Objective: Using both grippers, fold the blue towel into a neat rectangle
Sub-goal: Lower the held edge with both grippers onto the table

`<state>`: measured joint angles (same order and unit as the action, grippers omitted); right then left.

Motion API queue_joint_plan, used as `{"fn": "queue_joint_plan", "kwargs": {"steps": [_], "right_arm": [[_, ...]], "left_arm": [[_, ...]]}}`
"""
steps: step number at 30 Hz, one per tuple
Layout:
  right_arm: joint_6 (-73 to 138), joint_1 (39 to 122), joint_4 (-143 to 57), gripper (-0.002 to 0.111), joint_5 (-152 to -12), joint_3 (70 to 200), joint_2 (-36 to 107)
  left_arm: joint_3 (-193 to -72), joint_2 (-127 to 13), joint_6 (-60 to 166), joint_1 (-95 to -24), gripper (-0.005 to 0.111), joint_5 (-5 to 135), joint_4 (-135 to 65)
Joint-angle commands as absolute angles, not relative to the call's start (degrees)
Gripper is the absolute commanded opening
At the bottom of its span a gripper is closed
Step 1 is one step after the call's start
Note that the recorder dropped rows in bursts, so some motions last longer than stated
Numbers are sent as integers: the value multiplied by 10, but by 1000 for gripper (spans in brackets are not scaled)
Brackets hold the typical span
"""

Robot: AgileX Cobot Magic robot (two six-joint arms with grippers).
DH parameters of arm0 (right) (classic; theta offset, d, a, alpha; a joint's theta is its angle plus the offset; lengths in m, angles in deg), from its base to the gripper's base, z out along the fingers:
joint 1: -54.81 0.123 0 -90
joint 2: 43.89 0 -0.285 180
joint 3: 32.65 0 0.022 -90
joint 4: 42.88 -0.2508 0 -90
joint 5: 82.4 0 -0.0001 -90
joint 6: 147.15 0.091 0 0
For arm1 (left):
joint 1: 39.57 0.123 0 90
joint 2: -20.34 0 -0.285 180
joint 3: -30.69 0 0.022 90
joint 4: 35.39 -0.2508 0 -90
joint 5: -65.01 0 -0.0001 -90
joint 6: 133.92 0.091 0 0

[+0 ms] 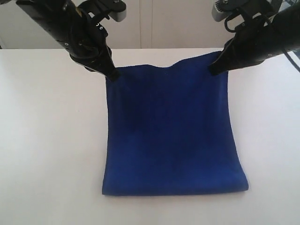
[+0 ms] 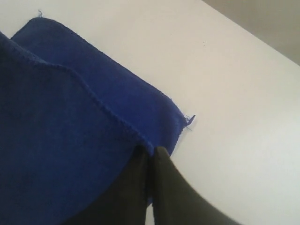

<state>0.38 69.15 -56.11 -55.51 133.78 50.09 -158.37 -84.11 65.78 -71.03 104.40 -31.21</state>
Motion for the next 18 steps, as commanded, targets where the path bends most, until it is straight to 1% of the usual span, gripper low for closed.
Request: {"fn": "queue_joint_plan", "kwargs": {"steps": [1,11,18], "right_arm": [[8,690,-559,0,-572,1354,518],[8,689,-546,0,-572,1404,548],[8,682,-546,0,-614,1404,604]], "left_arm": [[-1602,-854,660,-695,0,1052,-303],[-1641,-885,671,-681,0,1038,-297],[-1655,-931,675,-676,0,1017,-293]]}}
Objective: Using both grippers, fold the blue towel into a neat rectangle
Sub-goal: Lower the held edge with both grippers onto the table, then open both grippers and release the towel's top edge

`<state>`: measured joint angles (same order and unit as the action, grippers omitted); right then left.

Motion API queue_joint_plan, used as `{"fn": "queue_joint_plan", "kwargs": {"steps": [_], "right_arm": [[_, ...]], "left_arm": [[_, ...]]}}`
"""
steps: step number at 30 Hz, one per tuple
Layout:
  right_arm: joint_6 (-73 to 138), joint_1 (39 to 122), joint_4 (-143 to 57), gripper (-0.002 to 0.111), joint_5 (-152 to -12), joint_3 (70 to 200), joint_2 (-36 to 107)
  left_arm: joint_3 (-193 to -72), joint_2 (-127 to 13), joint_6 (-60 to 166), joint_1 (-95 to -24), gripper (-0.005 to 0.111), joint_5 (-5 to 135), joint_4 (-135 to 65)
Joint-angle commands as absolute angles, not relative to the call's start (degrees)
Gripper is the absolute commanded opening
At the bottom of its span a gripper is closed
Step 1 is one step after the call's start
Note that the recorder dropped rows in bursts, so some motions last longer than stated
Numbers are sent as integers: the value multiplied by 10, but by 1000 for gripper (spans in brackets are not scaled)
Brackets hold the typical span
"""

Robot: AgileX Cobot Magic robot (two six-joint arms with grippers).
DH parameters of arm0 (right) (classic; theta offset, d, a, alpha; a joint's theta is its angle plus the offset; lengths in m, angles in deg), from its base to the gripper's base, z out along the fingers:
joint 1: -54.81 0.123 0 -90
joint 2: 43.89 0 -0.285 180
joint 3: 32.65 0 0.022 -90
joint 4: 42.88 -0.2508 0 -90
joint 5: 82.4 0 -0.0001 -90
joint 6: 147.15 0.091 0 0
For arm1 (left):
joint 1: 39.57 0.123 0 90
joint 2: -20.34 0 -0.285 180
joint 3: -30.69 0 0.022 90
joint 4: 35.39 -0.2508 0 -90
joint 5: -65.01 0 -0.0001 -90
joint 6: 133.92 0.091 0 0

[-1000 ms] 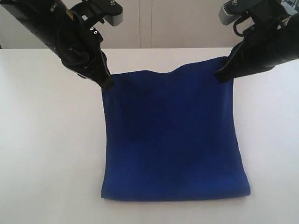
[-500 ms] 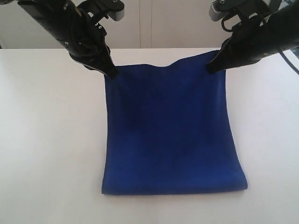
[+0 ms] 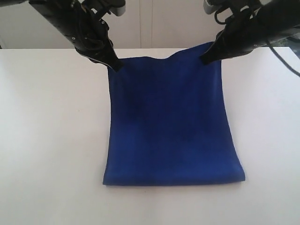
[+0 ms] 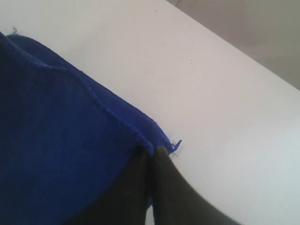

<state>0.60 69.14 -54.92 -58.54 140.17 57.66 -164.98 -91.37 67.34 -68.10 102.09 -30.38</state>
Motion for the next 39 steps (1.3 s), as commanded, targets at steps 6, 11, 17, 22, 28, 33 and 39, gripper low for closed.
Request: {"fn": "queue_joint_plan", "kwargs": {"steps": [6,11,17,22,28,33,39], "right_arm": [[8,681,-546,0,-642,1404,628],[8,680,-546,0,-666,1404,647],[8,680,-546,0,-686,1404,676],[8,680,-546,0,-726,1404,698],[8,680,-548,0,-753,1404,726],[8,680,-548,0,-781,1404,747],[8,680,-548,0,-807,1404,767]], "left_arm": [[-1655,-949,675,-667,0,994,-293],[-1655,-964,679,-666,0,960,-293],[-1655,-991,679,-666,0,943,-293],[-1655,-1017,679,-666,0,914,-295],[-1655,-1037,685,-666,0,879,-295],[-1655,-1056,688,-666,0,849,-296],[-1655,-1067,689,-666,0,819,-316]]}}
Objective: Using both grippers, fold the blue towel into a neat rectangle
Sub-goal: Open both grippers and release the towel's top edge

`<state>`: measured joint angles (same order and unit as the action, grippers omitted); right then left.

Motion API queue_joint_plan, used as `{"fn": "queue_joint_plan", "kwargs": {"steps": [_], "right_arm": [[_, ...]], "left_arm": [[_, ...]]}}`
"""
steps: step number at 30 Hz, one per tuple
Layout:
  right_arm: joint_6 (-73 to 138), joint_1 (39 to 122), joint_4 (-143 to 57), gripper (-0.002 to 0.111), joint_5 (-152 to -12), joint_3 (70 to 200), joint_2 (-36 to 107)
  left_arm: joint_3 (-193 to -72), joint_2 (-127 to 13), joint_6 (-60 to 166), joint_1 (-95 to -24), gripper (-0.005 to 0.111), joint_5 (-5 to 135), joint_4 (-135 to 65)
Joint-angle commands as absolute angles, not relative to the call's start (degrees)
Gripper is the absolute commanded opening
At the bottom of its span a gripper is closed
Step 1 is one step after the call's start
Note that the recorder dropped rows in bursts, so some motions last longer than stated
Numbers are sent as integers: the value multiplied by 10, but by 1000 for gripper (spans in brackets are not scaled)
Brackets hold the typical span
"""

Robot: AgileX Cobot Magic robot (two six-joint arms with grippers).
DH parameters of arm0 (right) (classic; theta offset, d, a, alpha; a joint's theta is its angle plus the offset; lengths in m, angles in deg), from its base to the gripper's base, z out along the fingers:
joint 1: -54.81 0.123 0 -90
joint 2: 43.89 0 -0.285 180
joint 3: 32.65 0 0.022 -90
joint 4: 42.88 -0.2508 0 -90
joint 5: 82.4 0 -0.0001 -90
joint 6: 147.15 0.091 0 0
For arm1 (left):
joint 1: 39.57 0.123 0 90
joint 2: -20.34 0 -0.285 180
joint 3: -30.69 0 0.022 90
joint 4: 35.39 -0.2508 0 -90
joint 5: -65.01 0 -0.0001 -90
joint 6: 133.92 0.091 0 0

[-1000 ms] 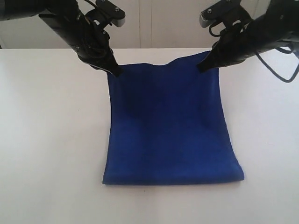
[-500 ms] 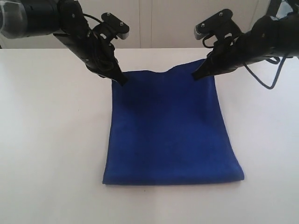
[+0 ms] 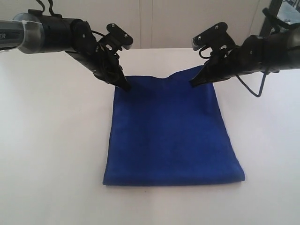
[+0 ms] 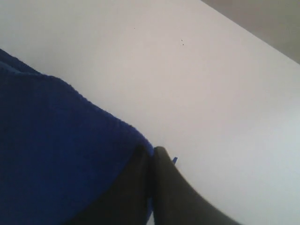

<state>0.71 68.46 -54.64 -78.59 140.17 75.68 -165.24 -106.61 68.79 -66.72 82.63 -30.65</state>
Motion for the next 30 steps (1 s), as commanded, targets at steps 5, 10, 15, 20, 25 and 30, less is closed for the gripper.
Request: {"fn": "queue_joint_plan", "kwargs": {"steps": [5,10,15,20,25,30], "right_arm": [[8,680,-548,0,-824,1404,792],[8,680,-548,0,-859,1404,809],[8,680,-548,0,-867,1404,818],[8,680,-548,1,-864,1404,824],[8,680,-548,18,-862,1404,823],[8,680,-548,31,-864,1404,823]], "left_arm": [[-1655,-1084,689,-666,0,806,-329],[-1655,-1104,689,-666,0,767,-329],[-1655,-1109,689,-666,0,743,-329],[-1655,-1109,689,-666,0,735,-329],[-1655,-1109,689,-666,25,738,-329],[-1655,-1109,689,-666,49,738,-329]]}}
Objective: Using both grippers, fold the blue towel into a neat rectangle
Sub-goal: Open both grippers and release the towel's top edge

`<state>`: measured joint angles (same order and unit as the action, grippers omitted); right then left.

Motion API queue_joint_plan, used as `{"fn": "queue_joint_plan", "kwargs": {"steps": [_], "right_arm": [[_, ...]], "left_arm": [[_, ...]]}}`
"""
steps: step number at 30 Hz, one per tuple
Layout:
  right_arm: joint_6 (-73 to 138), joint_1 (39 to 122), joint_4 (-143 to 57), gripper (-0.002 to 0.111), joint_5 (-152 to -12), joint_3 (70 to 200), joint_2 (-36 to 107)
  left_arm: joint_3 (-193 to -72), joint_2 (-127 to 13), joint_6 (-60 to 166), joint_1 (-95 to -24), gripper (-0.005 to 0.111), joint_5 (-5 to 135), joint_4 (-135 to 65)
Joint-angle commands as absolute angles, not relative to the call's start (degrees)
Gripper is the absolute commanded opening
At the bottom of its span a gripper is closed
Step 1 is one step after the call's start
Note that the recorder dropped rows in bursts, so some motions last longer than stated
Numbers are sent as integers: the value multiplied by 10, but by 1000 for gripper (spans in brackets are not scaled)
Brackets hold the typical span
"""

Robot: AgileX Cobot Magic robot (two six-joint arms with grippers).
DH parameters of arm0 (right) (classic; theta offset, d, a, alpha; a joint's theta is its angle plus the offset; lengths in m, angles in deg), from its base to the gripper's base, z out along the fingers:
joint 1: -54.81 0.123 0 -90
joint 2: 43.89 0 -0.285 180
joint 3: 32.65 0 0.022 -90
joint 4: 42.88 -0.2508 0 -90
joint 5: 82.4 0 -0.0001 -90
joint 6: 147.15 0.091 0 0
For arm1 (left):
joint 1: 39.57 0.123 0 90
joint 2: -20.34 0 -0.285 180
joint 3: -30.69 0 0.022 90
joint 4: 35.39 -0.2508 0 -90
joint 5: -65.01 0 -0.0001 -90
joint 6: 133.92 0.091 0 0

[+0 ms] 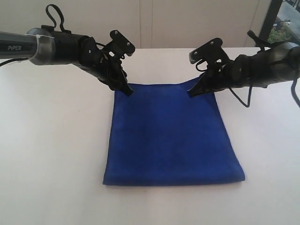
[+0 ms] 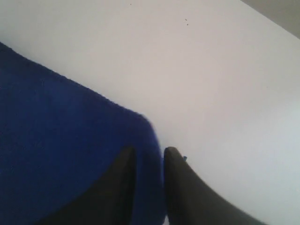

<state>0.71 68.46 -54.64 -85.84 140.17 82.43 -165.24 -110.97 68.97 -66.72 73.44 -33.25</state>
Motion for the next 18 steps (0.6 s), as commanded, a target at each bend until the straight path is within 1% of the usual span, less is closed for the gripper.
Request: {"fn": "queue_joint_plan", "kwargs": {"steps": [1,6,9,14,16,18], "right_arm": [[8,680,-548,34,-864,1404,823],[8,680,-548,48,-881,1404,821],[8,680,-548,52,-891,1404,810],[8,680,-581,51,-884,1404,775],[8,680,-597,45,-873,1404,759],[8,680,-606,35,-839,1404,741]], "left_arm": [[-1655,-1109,689,-666,51,738,-329],[-1655,-1109,689,-666,52,738,-329],[-1655,-1109,689,-666,52,738,-329],[-1655,-1090,689,-666,51,755,-329],[-1655,-1076,689,-666,51,775,-329],[-1655,-1060,688,-666,51,805,-329]]}}
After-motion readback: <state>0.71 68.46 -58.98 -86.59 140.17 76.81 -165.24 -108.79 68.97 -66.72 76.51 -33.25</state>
